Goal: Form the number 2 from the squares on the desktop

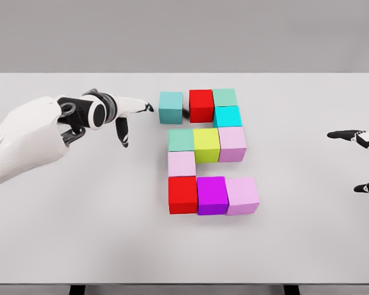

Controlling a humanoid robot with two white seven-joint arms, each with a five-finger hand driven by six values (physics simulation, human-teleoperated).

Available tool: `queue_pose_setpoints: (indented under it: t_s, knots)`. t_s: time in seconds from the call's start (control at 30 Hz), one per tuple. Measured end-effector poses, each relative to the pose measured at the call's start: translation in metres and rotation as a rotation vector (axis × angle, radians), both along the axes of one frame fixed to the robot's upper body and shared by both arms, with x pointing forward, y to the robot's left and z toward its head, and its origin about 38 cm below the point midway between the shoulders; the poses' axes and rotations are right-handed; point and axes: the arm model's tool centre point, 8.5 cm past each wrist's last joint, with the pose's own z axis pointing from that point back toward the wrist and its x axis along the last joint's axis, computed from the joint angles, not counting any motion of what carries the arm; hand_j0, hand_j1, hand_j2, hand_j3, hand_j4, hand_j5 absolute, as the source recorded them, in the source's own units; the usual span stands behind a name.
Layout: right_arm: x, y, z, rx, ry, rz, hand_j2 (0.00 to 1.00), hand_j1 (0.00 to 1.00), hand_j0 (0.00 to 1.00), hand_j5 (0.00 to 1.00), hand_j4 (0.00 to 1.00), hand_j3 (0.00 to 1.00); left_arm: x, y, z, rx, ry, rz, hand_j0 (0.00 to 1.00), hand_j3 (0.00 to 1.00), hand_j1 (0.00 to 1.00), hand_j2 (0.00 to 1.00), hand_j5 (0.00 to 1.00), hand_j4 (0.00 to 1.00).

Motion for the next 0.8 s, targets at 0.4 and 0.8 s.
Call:
queue_pose_setpoints:
  t_s: [0.4, 0.8]
  knots:
    - [0.0, 0.0, 0.0, -0.001, 0.0, 0.001, 1.0, 1.0, 1.0, 1.0, 1.0, 1.0, -0.001, -0.009, -0.002, -0.003, 0.004, -0.015, 1.0, 1.0, 1.0, 1.0, 1.0, 1.0]
    - [0.0, 0.0, 0.0, 0.0, 0.0, 0.001, 1.0, 1.0, 1.0, 1.0, 1.0, 1.0, 0.003, -0.014, -0.005, 0.002, 0.003, -0.009, 1.0, 1.0, 1.0, 1.0, 1.0, 1.0]
